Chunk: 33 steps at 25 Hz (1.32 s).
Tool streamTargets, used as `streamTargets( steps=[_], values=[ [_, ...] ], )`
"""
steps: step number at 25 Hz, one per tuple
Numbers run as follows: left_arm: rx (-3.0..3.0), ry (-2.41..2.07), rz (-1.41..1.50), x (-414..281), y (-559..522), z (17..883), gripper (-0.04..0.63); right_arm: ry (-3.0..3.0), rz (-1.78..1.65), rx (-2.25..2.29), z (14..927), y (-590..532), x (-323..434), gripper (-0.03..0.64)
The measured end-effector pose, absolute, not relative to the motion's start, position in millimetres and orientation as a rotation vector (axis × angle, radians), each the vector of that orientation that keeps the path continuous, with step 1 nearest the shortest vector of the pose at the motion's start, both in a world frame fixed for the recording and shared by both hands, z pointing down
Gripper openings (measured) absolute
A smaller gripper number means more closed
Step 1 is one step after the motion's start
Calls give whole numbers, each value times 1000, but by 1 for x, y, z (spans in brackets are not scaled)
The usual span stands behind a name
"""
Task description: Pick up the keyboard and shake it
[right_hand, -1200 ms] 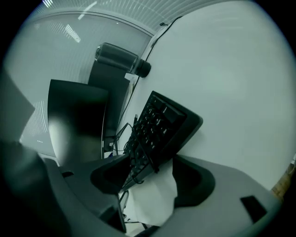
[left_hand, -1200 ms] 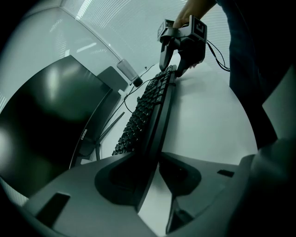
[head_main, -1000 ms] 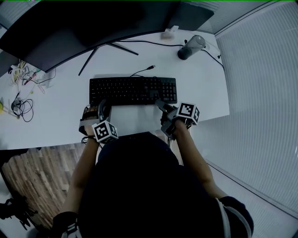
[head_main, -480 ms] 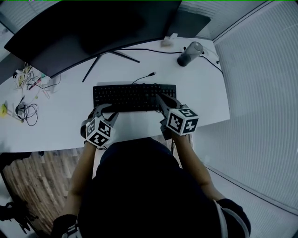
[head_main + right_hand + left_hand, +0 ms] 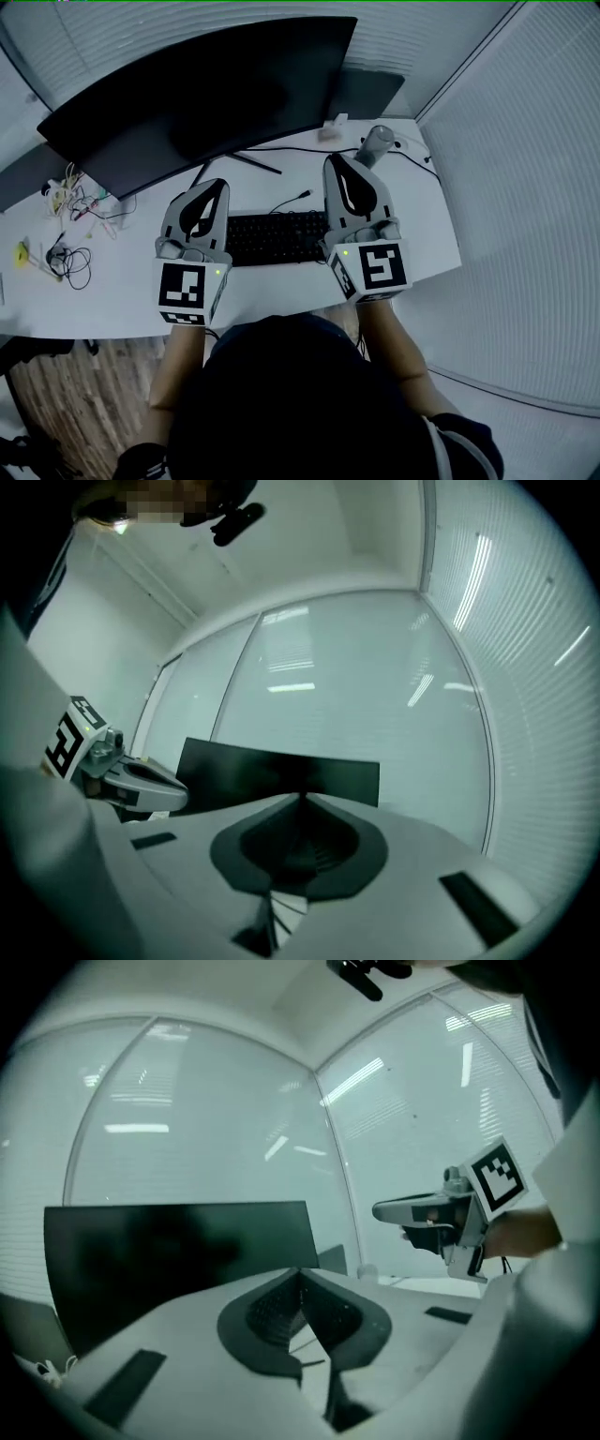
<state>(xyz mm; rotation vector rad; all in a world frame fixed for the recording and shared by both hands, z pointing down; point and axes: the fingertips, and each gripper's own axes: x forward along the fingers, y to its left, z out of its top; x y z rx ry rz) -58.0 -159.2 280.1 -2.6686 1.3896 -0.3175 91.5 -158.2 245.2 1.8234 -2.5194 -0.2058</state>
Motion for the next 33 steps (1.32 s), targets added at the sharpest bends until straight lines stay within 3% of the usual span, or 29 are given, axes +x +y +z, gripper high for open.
streamTargets(
  steps=[7,33],
  values=[
    [-2493,1470,-63,-65,-159,196,23,-2485,-424,1939,177,-144,86,38],
    [-2613,1413,12,-73,-120,216,23,-2445,-320,1959,205,-108,71,28]
  ],
)
